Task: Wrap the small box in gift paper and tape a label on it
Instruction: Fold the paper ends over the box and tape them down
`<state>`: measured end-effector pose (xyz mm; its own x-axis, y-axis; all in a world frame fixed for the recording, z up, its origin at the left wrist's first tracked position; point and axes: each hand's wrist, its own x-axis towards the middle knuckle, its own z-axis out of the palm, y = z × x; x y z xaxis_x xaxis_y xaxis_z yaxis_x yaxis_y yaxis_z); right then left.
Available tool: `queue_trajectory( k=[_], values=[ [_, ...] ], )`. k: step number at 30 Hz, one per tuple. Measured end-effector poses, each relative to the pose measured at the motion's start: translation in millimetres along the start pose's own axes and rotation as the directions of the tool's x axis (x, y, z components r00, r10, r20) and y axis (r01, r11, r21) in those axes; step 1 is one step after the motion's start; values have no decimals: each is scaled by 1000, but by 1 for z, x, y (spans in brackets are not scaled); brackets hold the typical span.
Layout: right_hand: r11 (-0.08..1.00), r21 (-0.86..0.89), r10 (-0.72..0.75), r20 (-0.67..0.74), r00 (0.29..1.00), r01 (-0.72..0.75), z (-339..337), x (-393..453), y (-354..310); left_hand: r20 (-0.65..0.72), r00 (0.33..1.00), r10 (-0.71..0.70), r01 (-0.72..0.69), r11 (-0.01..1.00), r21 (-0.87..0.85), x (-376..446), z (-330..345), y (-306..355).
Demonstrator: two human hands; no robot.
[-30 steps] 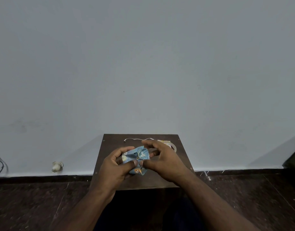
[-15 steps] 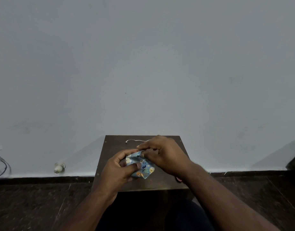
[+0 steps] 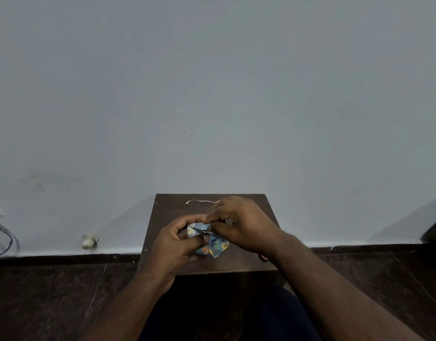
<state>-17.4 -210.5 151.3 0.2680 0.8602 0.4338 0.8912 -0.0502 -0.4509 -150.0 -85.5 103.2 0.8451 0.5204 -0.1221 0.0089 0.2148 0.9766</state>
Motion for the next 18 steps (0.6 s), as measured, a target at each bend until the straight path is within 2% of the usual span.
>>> queue_trajectory(
  k=[5, 9, 11, 15, 18],
  values=[
    [999, 14, 42, -42, 998, -42, 7, 1, 0, -15, 1000, 10, -10, 1000, -3, 0, 0, 0],
    [938, 223, 268, 26, 963, -267, -1, -3, 0, -23, 1000, 15, -15, 1000, -18, 0, 0, 1],
    [888, 323, 337, 25, 941, -326, -6, -6, 4, -33, 999, 14, -15, 1000, -28, 1, 0, 1],
    [876, 267, 387, 110, 915, -402, -3, -16, 8, -52, 998, 31, -32, 999, -24, 1, -1, 1],
    [875, 237, 412, 95, 906, -423, 8, -19, 7, -73, 996, 45, -45, 999, -7, 1, -1, 0]
  ],
)
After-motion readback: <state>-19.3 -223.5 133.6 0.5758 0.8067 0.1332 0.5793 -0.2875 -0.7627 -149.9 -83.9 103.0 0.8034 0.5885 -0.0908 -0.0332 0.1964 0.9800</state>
